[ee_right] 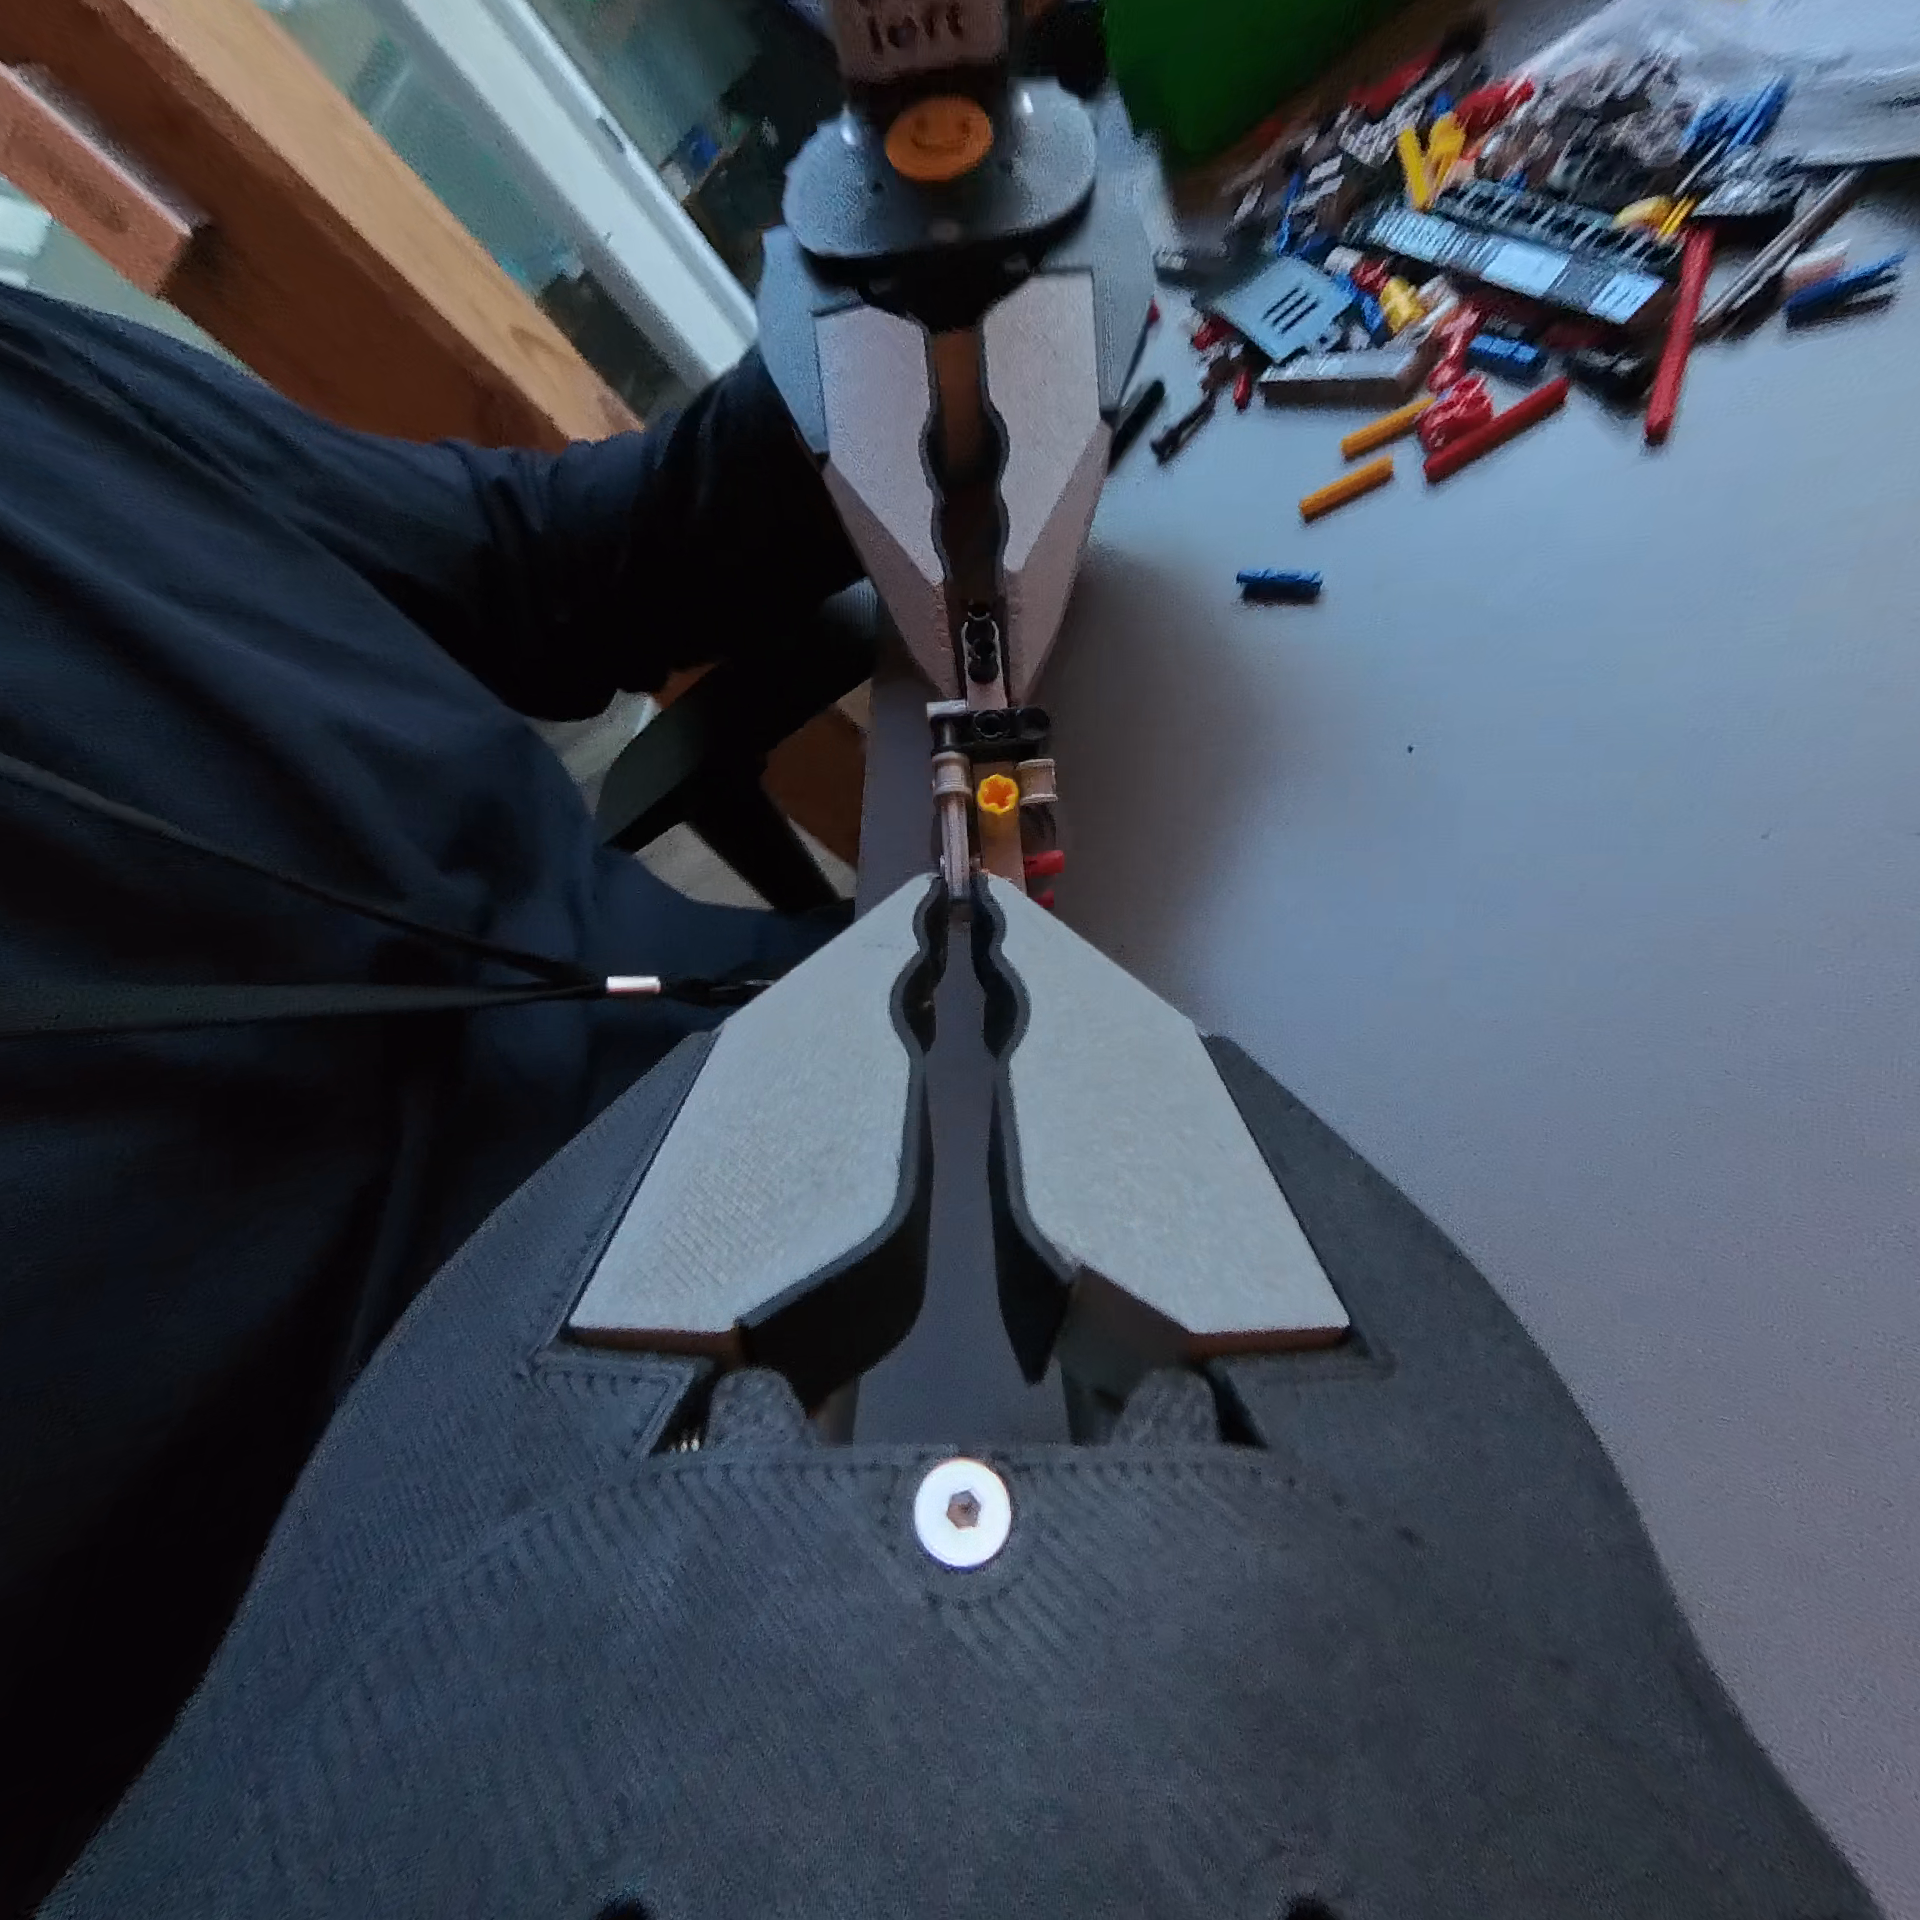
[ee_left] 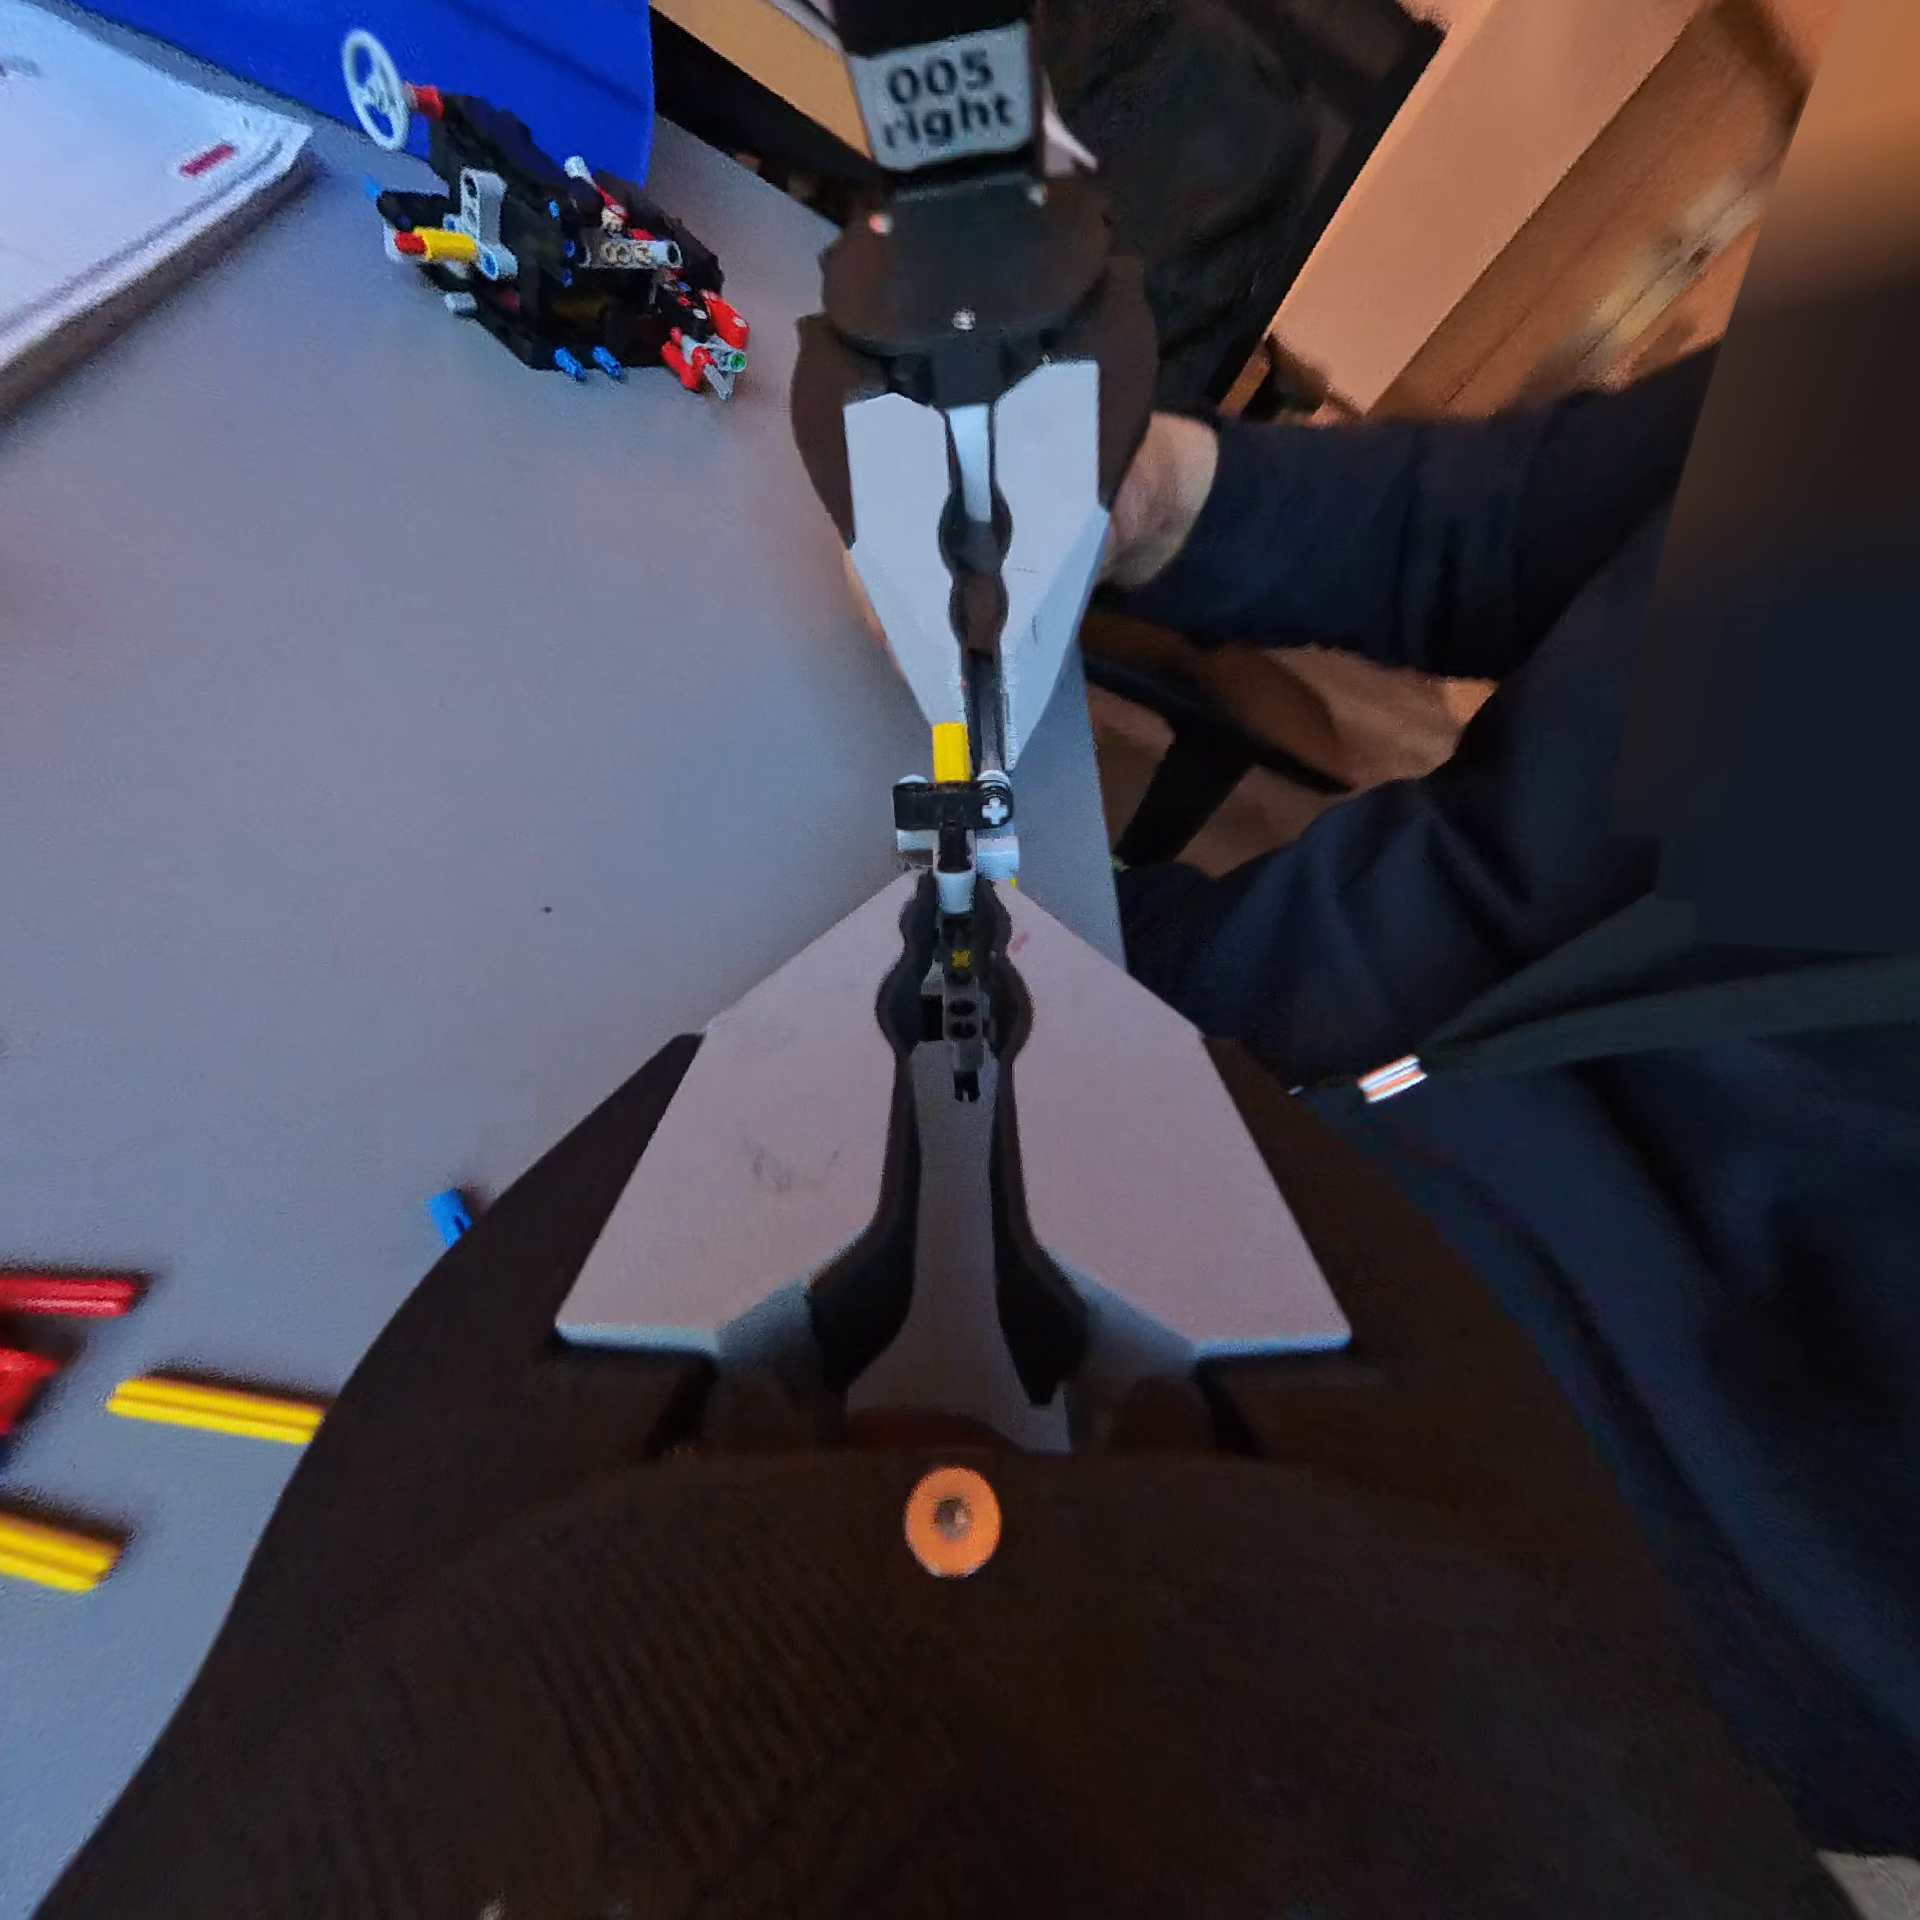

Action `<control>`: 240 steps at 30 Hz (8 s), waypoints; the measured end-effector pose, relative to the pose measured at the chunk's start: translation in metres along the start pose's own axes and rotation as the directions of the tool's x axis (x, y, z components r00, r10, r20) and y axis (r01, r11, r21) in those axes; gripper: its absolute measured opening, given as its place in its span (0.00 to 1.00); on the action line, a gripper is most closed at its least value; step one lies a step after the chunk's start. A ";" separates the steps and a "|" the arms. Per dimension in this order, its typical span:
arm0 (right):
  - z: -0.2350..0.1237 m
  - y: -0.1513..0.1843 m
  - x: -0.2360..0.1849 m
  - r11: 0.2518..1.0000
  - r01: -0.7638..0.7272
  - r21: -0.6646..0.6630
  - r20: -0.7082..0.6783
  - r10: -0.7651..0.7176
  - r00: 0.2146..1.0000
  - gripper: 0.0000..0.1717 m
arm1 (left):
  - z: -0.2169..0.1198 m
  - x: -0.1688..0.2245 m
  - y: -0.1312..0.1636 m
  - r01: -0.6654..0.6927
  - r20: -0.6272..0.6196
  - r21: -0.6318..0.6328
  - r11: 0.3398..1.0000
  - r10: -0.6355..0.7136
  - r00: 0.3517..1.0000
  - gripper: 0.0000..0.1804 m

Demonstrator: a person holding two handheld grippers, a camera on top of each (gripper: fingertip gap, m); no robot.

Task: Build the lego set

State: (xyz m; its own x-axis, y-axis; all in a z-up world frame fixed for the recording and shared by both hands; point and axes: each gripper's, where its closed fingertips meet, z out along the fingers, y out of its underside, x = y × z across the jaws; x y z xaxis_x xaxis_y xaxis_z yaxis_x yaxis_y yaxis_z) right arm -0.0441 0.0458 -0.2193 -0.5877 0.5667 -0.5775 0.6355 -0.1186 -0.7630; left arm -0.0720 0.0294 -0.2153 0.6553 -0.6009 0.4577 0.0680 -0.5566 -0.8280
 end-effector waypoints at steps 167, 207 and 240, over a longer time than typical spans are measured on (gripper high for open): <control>0.009 0.001 0.032 0.804 0.456 -0.381 0.070 -0.467 0.881 0.00 | -0.006 -0.020 0.011 0.156 0.118 0.002 0.988 -0.156 0.981 0.03; 0.020 0.000 0.054 0.809 0.433 -0.397 0.096 -0.433 0.896 0.00 | -0.008 -0.047 0.013 0.380 0.124 0.065 0.923 -0.386 0.914 0.02; 0.013 -0.024 0.052 0.897 0.393 -0.205 0.097 -0.381 0.920 0.19 | -0.063 -0.052 0.008 0.238 0.392 0.173 0.956 -0.289 0.874 0.21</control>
State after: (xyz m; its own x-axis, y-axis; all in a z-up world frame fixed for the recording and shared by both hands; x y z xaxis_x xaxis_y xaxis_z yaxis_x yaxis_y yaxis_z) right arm -0.0966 0.0673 -0.2350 -0.8307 0.4875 -0.2688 0.4417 0.2833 -0.8513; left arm -0.1536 0.0201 -0.2253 0.8475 -0.1398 0.5121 0.3510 -0.5761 -0.7382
